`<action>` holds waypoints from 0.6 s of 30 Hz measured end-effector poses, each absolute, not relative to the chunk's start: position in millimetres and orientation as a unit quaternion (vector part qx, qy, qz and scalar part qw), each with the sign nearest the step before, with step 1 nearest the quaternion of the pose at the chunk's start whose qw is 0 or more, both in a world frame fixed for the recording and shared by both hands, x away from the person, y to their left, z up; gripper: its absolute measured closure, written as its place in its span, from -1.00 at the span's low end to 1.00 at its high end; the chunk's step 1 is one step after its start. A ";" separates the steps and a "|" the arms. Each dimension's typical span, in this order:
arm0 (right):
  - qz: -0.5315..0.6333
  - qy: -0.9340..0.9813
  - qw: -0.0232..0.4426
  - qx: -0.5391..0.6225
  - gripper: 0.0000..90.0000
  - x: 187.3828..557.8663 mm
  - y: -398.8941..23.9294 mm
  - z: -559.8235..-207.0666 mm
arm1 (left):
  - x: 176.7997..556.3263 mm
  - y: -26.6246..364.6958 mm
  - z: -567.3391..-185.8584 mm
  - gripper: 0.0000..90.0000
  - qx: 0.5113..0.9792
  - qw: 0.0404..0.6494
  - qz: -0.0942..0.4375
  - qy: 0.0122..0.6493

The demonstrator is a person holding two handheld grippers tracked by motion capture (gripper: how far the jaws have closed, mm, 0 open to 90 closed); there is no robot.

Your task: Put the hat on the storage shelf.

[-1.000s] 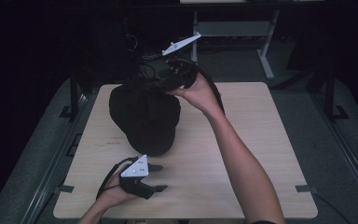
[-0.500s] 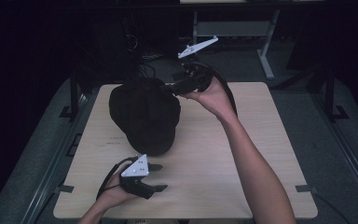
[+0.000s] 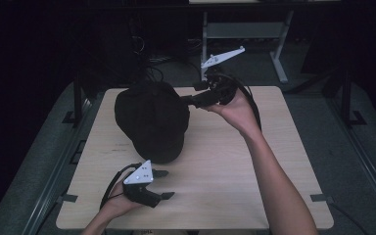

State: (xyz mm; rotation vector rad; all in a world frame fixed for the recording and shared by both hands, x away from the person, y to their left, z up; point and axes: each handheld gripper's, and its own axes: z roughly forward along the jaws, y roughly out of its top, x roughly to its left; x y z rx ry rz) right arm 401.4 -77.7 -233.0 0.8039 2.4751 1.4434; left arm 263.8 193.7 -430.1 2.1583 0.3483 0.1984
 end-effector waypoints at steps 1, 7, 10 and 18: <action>0.483 0.829 0.083 0.269 -0.40 399.7 -79.7 -234.1 | 263.7 193.8 -429.7 -0.36 0.873 0.459 0.081 0.142; 0.483 0.827 0.086 0.273 -0.40 384.2 -94.1 -237.8 | 263.5 192.4 -429.1 -0.39 0.871 0.462 0.090 0.144; 0.480 0.827 0.085 0.278 -0.41 378.0 -101.4 -239.7 | 264.0 192.2 -429.3 -0.40 0.870 0.462 0.090 0.146; 0.471 0.828 0.082 0.294 -0.45 376.7 -120.0 -253.3 | 266.6 193.1 -431.6 -0.43 0.868 0.462 0.096 0.155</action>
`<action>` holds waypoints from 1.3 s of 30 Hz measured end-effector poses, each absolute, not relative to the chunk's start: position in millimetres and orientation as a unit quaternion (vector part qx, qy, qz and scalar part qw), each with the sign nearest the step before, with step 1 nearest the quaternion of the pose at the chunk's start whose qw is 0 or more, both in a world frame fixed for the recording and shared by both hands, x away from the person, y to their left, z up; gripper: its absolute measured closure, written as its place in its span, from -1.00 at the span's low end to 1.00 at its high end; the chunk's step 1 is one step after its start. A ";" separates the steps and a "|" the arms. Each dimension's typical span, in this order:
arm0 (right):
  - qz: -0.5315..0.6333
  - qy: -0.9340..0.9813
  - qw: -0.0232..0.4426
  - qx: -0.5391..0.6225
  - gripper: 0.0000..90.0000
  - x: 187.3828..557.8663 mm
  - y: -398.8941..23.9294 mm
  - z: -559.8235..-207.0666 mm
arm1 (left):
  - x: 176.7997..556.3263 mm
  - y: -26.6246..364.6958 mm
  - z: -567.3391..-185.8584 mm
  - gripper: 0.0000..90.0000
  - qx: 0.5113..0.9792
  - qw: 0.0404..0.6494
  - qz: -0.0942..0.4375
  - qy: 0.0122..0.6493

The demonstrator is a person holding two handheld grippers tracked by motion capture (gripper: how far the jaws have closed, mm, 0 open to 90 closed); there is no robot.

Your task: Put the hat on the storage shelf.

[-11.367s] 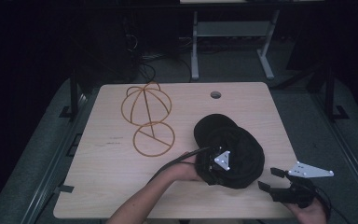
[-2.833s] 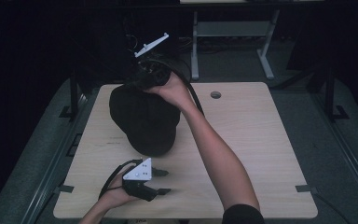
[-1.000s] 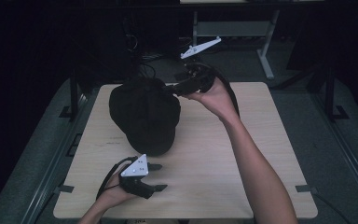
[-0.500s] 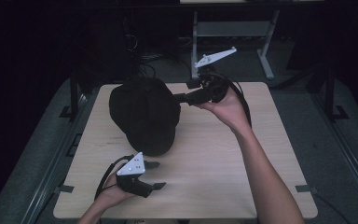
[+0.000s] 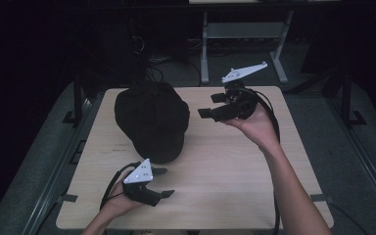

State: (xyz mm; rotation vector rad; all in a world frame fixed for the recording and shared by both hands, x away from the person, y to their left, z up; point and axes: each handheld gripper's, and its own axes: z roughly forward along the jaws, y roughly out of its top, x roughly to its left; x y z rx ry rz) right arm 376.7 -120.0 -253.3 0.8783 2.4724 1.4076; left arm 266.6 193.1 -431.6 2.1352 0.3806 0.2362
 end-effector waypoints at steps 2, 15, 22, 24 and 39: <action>0.470 0.826 0.079 0.300 -0.45 377.3 -123.2 -258.1 | 267.1 194.0 -431.7 -0.44 0.868 0.462 0.095 0.157; 0.459 0.829 0.069 0.312 -0.48 370.4 -132.7 -278.4 | 268.7 197.3 -429.4 -0.47 0.866 0.462 0.100 0.164; 0.457 0.828 0.068 0.317 -0.49 366.0 -141.0 -285.0 | 269.7 198.7 -429.7 -0.47 0.865 0.462 0.101 0.166; 0.455 0.827 0.068 0.322 -0.50 363.9 -146.2 -288.9 | 269.5 198.2 -429.9 -0.47 0.865 0.462 0.102 0.167; 0.454 0.820 0.065 0.343 -0.52 351.6 -171.9 -312.2 | 270.1 199.0 -430.1 -0.47 0.867 0.459 0.102 0.167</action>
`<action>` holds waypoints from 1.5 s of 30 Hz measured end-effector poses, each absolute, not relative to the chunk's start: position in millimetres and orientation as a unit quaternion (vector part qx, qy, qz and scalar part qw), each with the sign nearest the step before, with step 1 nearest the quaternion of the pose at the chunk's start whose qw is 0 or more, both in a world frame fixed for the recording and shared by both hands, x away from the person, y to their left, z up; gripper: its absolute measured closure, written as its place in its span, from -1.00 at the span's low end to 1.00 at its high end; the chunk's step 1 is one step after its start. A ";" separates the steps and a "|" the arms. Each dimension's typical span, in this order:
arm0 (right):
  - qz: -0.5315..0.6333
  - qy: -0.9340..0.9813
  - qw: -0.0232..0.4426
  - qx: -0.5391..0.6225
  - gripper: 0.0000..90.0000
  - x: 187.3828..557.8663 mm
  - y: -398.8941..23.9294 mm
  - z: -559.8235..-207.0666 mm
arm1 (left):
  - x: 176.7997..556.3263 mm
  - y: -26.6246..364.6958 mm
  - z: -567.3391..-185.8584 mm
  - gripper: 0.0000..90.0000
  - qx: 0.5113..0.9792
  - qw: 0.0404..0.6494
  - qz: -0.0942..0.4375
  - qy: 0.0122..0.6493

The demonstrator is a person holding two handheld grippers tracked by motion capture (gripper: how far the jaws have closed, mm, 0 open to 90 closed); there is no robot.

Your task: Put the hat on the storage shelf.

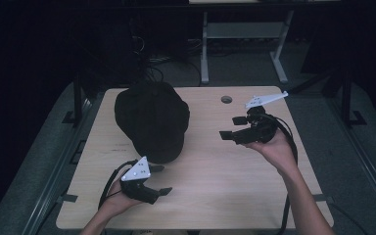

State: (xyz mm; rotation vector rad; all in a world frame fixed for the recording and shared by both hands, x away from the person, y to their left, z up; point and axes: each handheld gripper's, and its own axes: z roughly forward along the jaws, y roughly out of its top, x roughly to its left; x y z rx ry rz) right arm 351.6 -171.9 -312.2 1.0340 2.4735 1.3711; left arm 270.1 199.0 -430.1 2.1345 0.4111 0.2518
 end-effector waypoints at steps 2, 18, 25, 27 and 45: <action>0.454 0.819 0.064 0.346 -0.53 350.2 -174.5 -314.3 | 270.0 198.9 -430.0 -0.47 0.867 0.459 0.102 0.167; 0.447 0.813 0.060 0.368 -0.56 336.6 -196.7 -335.8 | 270.6 199.6 -430.3 -0.47 0.868 0.456 0.104 0.167; 0.449 0.805 0.057 0.385 -0.56 328.3 -211.2 -349.7 | 270.8 199.3 -431.0 -0.47 0.867 0.457 0.104 0.169; 0.449 0.803 0.055 0.389 -0.56 326.2 -215.0 -353.0 | 270.9 199.2 -431.5 -0.47 0.867 0.456 0.103 0.169; 0.439 0.799 0.058 0.407 -0.57 304.5 -241.0 -379.5 | 270.8 198.3 -432.6 -0.47 0.868 0.456 0.103 0.169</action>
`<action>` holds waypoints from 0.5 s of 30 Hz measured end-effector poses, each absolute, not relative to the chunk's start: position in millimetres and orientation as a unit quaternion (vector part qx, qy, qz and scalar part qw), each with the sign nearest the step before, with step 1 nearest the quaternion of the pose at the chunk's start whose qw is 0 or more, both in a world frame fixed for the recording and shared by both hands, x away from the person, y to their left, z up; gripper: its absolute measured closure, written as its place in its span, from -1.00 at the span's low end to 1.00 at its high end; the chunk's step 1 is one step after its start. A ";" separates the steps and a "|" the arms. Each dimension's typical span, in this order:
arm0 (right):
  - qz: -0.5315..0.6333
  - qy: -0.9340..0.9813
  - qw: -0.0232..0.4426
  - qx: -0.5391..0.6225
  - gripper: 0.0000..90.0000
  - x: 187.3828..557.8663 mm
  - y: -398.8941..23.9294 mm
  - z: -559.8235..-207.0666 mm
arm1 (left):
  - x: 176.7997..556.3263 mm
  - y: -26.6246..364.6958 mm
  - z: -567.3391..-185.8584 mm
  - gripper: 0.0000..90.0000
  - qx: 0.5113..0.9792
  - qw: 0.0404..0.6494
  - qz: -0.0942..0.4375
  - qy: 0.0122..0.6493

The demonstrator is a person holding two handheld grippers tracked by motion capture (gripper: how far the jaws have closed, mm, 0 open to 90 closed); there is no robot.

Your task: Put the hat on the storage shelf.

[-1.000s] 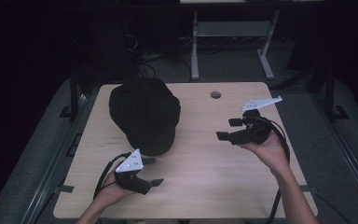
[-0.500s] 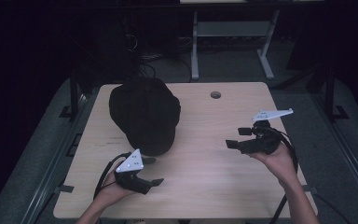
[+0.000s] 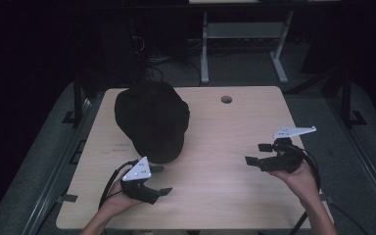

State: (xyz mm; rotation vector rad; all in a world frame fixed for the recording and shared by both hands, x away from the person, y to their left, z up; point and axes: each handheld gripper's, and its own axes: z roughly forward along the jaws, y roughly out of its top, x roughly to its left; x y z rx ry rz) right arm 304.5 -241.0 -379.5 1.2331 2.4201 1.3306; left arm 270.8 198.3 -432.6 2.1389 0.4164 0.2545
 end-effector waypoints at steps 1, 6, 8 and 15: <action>0.439 0.798 0.059 0.408 -0.57 303.3 -242.4 -379.9 | 270.8 198.4 -432.5 -0.47 0.867 0.456 0.104 0.169; 0.439 0.796 0.062 0.411 -0.57 296.1 -247.7 -383.6 | 270.9 199.9 -431.8 -0.47 0.866 0.458 0.104 0.173; 0.437 0.797 0.062 0.413 -0.56 293.0 -249.3 -385.3 | 271.0 199.9 -432.2 -0.47 0.865 0.459 0.104 0.174; 0.440 0.794 0.057 0.416 -0.56 280.9 -253.9 -396.4 | 270.9 200.0 -432.4 -0.47 0.865 0.459 0.103 0.175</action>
